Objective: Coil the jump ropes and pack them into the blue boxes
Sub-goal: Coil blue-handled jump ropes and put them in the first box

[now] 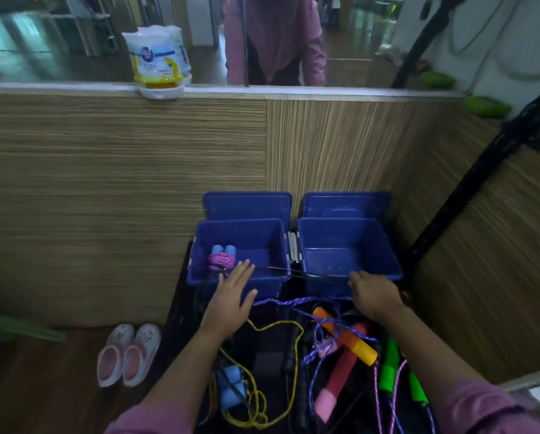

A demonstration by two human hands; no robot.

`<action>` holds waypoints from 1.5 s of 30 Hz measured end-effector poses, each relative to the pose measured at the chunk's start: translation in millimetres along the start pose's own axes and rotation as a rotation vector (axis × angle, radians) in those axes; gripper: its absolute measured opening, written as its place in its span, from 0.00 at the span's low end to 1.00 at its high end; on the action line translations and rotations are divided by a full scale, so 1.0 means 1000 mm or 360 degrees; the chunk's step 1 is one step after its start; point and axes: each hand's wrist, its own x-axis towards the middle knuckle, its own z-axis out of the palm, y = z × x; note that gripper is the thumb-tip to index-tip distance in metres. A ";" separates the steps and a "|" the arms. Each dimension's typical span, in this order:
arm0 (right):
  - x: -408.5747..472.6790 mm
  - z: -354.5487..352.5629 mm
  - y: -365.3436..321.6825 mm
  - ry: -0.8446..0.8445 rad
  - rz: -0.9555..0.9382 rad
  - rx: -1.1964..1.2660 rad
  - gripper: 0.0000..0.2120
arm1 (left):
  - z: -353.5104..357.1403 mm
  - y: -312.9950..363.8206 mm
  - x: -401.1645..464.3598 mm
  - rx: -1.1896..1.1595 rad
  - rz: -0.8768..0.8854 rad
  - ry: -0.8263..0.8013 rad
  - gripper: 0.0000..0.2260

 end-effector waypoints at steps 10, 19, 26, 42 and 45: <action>0.028 0.028 -0.051 -0.0306 -0.0013 -0.0079 0.20 | -0.018 -0.061 -0.123 0.0170 -0.0357 -0.0478 0.18; 0.011 0.070 -0.057 -0.0465 0.0107 0.0341 0.23 | -0.008 -0.049 -0.144 0.0845 -0.0549 -0.1160 0.43; 0.006 0.071 -0.058 -0.0424 0.0142 0.0394 0.24 | -0.005 -0.058 -0.159 0.0837 -0.0444 -0.0813 0.35; 0.016 -0.011 -0.093 0.0677 -0.0286 0.0786 0.17 | -0.099 -0.018 -0.017 0.0970 0.0124 -0.0726 0.38; 0.018 -0.032 -0.110 0.0850 -0.0548 0.0894 0.20 | -0.104 -0.003 0.008 0.1083 0.0375 -0.0648 0.38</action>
